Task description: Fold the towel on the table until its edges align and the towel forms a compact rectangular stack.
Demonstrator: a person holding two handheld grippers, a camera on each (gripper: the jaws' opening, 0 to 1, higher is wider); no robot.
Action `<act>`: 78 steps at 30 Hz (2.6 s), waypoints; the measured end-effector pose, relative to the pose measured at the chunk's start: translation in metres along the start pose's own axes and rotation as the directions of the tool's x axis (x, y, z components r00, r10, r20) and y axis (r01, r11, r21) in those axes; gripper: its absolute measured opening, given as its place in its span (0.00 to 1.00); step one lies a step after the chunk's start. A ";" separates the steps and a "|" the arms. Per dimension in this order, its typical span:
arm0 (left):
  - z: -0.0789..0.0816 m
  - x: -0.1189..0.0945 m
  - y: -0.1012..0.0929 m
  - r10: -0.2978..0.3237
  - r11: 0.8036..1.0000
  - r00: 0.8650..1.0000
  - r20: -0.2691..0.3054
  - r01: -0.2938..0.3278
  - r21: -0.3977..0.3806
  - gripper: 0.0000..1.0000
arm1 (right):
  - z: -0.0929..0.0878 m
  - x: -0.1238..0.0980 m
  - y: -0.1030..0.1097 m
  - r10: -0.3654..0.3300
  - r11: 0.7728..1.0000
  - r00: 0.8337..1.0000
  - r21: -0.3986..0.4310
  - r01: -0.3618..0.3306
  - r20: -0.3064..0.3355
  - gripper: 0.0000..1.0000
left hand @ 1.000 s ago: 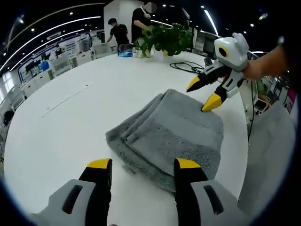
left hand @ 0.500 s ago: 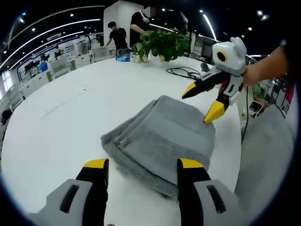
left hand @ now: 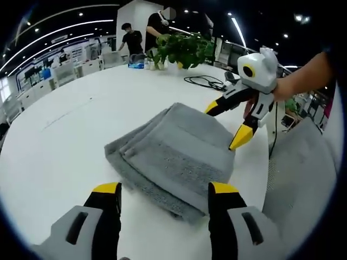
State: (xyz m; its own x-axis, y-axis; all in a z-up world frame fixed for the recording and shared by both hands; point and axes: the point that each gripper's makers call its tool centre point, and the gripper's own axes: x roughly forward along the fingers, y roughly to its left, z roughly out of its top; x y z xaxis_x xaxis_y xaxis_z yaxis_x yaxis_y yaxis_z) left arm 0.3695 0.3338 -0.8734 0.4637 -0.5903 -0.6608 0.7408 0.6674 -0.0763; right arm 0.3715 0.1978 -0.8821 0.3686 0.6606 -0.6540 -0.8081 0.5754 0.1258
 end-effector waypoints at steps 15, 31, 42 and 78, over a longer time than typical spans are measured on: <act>-0.007 0.010 0.005 0.060 0.991 0.997 -0.042 -0.055 0.123 0.68 | -0.009 0.009 0.003 -0.019 1.000 1.000 0.022 0.019 -0.023 0.61; 0.006 0.005 -0.004 -0.004 1.000 0.999 0.042 0.003 0.017 0.74 | -0.001 0.001 0.016 -0.019 1.000 1.000 0.024 0.019 0.006 0.65; -0.009 0.012 -0.023 -0.042 0.997 0.999 0.012 0.041 0.069 0.82 | -0.009 0.004 0.024 -0.043 0.999 0.999 -0.013 0.043 -0.006 0.76; -0.018 0.041 -0.004 -0.031 0.996 0.998 -0.051 0.035 0.085 0.76 | -0.019 0.042 -0.006 -0.077 0.995 0.995 -0.065 0.073 -0.063 0.74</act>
State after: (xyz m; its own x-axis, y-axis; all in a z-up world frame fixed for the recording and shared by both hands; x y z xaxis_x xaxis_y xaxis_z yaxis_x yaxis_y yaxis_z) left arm 0.3767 0.3150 -0.9140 0.4150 -0.5867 -0.6953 0.7956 0.6048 -0.0355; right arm 0.3829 0.2127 -0.9249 0.3998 0.5829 -0.7074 -0.8074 0.5892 0.0292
